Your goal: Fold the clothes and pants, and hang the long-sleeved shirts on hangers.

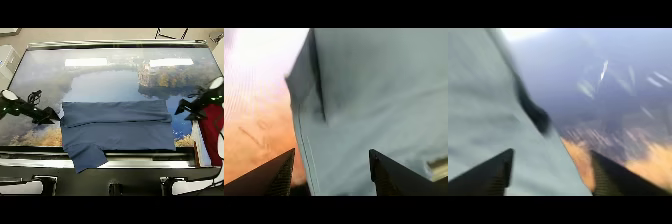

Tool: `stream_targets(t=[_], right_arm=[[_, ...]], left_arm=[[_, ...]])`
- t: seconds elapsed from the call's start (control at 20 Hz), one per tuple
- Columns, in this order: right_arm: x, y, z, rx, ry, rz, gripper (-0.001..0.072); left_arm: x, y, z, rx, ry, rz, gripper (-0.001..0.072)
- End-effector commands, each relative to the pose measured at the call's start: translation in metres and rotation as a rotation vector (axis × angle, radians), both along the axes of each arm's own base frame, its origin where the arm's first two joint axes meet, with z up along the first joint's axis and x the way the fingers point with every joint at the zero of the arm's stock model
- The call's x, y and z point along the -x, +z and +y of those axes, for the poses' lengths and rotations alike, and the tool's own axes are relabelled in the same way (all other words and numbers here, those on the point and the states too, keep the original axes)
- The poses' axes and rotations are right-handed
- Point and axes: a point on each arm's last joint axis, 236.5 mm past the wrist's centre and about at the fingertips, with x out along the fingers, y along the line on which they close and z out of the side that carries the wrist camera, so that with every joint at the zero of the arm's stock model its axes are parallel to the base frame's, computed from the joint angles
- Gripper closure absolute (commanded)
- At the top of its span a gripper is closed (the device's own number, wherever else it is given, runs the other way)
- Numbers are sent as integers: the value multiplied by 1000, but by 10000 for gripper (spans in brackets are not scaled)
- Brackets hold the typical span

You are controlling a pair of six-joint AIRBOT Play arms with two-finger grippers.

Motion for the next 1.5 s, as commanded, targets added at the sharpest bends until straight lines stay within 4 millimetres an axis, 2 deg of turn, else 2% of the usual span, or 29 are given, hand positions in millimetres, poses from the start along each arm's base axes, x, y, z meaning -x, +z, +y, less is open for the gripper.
stream_targets(t=[0.0,0.15,0.25,0.3,0.45,0.75,0.85,0.9,0.95,1.0,1.1,1.3,1.45], right_arm=[[48,13,-6,-55,-39,81,71],[72,-3,17,-106,-28,110,72],[85,-10,26,-135,-20,137,72],[89,-13,28,-141,-19,152,72],[91,-15,29,-144,-22,156,74],[90,-16,28,-139,-15,151,75],[94,-20,30,-143,-15,160,75],[97,-23,31,-146,-10,167,74],[103,-29,32,-147,-10,182,74],[108,-35,34,-149,-12,194,74],[121,-48,40,-164,-11,220,73],[138,-69,52,-187,-15,238,73],[141,-72,60,-219,-15,234,74]], left_arm=[[59,4,-8,50,-31,64,185],[133,-22,-45,139,-35,147,186],[163,-31,-61,177,-20,167,187],[170,-35,-66,182,-1,169,187],[173,-45,-79,204,44,162,197],[170,-51,-102,177,24,151,217],[176,-53,-109,168,-3,163,325],[178,-56,-110,157,1,170,330],[178,-60,-110,145,16,173,384],[177,-64,-109,132,34,168,510],[177,-66,-109,127,36,164,673],[181,-63,-111,140,12,172,685],[181,-61,-110,135,6,160,685]])
